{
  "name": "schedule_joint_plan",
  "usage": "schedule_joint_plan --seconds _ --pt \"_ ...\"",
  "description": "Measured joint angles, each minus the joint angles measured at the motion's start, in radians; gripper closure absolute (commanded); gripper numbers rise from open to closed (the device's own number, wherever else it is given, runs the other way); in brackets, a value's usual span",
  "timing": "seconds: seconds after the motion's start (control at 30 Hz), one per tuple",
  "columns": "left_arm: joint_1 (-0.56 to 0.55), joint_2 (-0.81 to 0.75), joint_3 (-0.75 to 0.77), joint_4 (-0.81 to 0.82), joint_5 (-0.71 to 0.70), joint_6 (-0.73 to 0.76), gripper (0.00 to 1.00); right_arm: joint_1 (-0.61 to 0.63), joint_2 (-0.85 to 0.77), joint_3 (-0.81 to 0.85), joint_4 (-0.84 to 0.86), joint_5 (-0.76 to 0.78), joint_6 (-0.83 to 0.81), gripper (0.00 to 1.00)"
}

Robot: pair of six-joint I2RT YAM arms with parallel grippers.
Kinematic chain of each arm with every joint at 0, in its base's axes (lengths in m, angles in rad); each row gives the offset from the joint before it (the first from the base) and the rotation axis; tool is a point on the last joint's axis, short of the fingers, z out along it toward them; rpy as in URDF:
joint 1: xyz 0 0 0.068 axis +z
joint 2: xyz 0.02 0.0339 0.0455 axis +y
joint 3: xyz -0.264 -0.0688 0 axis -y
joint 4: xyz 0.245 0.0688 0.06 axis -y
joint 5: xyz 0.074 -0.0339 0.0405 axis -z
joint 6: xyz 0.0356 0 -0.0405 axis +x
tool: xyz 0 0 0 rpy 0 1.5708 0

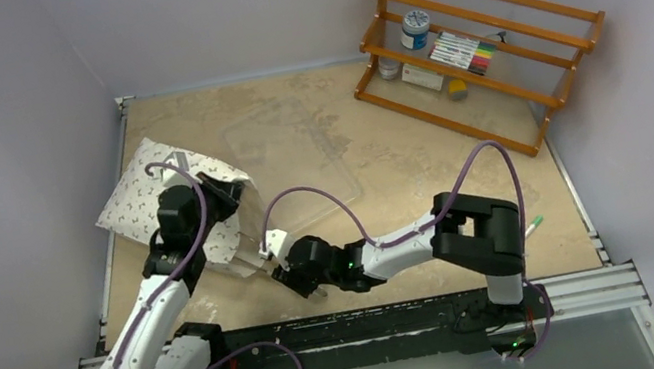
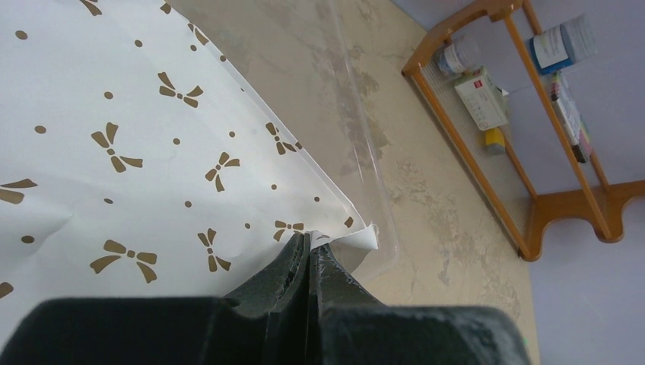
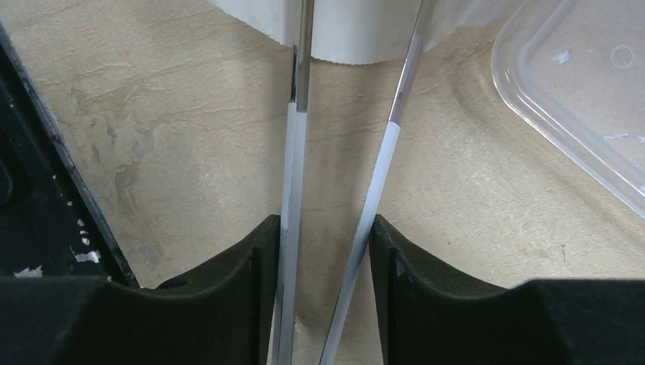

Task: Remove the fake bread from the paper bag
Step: Pick up the clamp from the paper bag.

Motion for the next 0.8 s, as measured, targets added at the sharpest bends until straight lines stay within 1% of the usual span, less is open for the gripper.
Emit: schedule_joint_plan --seconds 0.17,0.43,0.8 --pt "0.000 -0.035 0.037 -0.041 -0.044 -0.018 1.00 0.000 -0.023 0.007 -0.038 -0.016 0.000 0.54" --pt "0.000 -0.036 0.092 -0.106 -0.072 -0.041 1.00 0.000 -0.052 0.121 -0.129 -0.026 0.000 0.54" --pt "0.000 -0.093 0.108 -0.209 -0.091 -0.044 1.00 -0.004 -0.046 0.240 -0.232 -0.041 0.010 0.55"
